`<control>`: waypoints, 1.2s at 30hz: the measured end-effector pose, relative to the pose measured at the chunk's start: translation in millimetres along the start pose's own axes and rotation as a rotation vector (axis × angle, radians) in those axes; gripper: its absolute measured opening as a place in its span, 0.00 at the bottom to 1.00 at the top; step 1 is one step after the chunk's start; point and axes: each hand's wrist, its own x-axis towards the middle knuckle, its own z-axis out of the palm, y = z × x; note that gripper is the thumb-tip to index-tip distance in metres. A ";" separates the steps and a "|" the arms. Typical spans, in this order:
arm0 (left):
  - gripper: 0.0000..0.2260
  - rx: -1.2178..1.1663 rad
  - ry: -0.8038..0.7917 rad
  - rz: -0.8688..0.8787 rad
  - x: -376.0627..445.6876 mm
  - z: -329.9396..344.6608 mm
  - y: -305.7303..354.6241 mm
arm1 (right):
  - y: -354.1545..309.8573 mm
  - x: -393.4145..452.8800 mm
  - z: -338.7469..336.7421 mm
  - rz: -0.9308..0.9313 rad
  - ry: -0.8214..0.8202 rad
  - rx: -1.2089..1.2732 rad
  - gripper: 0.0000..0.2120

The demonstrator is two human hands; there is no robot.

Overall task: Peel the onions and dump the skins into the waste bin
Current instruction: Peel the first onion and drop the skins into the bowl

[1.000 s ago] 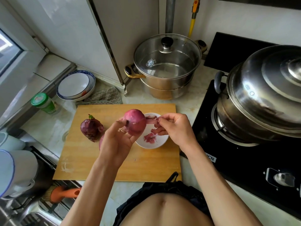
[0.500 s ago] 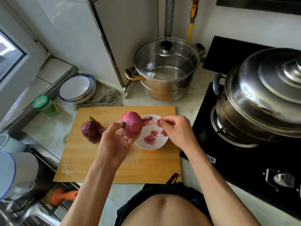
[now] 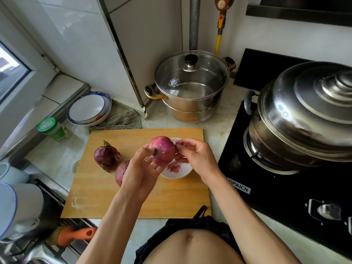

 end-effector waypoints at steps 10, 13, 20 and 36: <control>0.10 -0.056 -0.017 -0.045 -6.3 3.9 2.8 | 2.1 2.3 2.0 0.054 -0.011 -0.047 0.05; 0.12 -0.061 -0.027 -0.053 -10.0 6.2 4.0 | 1.5 3.0 -1.0 0.059 -0.011 -0.047 0.05; 0.20 -0.185 0.029 -0.103 -11.4 8.4 -2.5 | 5.7 8.2 0.7 0.066 0.014 -0.135 0.10; 0.08 -0.161 0.207 -0.052 -10.8 -11.8 3.3 | -0.7 13.3 -14.4 -0.322 0.259 -0.604 0.05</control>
